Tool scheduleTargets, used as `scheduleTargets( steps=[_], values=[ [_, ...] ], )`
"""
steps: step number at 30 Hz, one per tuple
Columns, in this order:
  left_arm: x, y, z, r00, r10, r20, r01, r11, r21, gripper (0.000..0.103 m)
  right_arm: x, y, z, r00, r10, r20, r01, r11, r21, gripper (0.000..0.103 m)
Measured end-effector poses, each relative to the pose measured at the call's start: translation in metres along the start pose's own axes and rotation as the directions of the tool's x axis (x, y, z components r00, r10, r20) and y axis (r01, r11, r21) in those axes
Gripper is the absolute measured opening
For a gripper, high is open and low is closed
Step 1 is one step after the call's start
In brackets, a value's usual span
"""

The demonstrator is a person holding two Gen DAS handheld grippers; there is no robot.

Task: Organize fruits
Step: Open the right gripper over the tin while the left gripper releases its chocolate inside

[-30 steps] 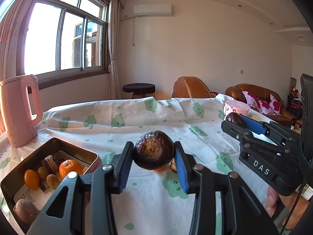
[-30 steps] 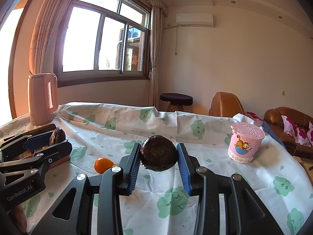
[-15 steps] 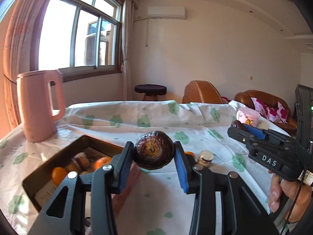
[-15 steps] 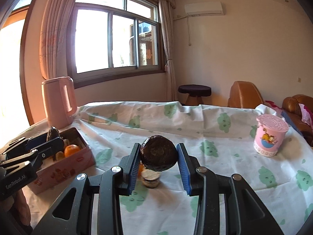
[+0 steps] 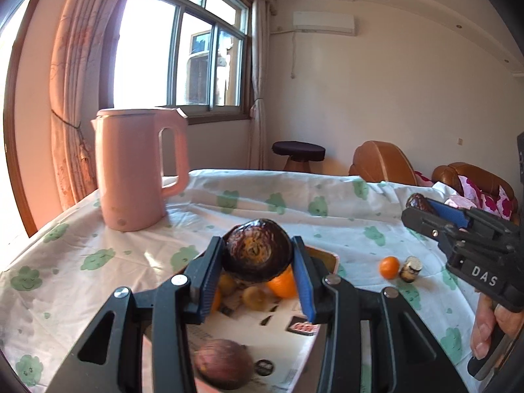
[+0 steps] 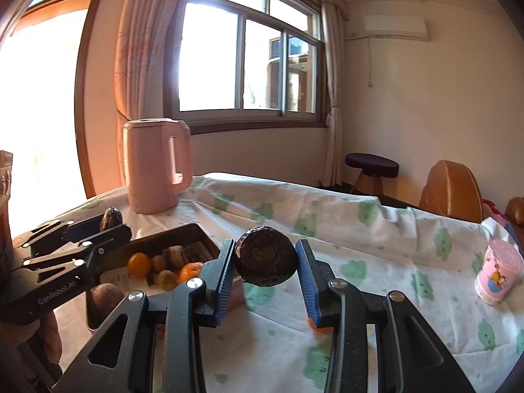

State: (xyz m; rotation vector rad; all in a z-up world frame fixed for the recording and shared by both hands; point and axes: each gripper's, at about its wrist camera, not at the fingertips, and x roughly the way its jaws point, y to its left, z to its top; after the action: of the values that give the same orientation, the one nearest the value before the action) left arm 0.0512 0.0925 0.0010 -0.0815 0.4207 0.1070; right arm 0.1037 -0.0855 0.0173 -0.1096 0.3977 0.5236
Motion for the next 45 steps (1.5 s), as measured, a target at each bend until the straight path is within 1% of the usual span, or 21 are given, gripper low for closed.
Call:
scheduleTargets(
  steps=[3, 9, 15, 21, 27, 45],
  values=[
    [0.001, 0.017, -0.004, 1.0, 0.022, -0.017, -0.022, 0.999, -0.023, 0.043, 0.007, 0.019, 0.004, 1.0, 0.03, -0.01, -0.03, 0.999, -0.022, 0.039],
    [0.007, 0.043, -0.013, 0.996, 0.067, -0.064, -0.071, 0.996, -0.051, 0.043, 0.023, 0.05, 0.002, 0.996, 0.072, -0.043, -0.075, 0.995, -0.061, 0.039],
    [0.01, 0.052, -0.02, 0.992, 0.086, -0.093, -0.092, 0.994, -0.055, 0.043, 0.038, 0.072, -0.005, 0.991, 0.099, -0.085, -0.106, 0.991, -0.085, 0.039],
    [0.012, 0.056, -0.024, 0.991, 0.078, -0.113, -0.085, 0.995, -0.058, 0.043, 0.049, 0.088, -0.01, 0.985, 0.124, -0.124, -0.136, 0.986, -0.096, 0.039],
    [0.015, 0.053, -0.026, 0.989, 0.071, -0.133, -0.078, 0.996, -0.045, 0.043, 0.056, 0.097, -0.016, 0.98, 0.126, -0.151, -0.144, 0.983, -0.115, 0.039],
    [0.023, 0.05, -0.029, 0.984, 0.056, -0.171, -0.062, 0.998, -0.032, 0.043, 0.069, 0.099, -0.025, 0.973, 0.117, -0.201, -0.144, 0.982, -0.122, 0.039]
  ],
)
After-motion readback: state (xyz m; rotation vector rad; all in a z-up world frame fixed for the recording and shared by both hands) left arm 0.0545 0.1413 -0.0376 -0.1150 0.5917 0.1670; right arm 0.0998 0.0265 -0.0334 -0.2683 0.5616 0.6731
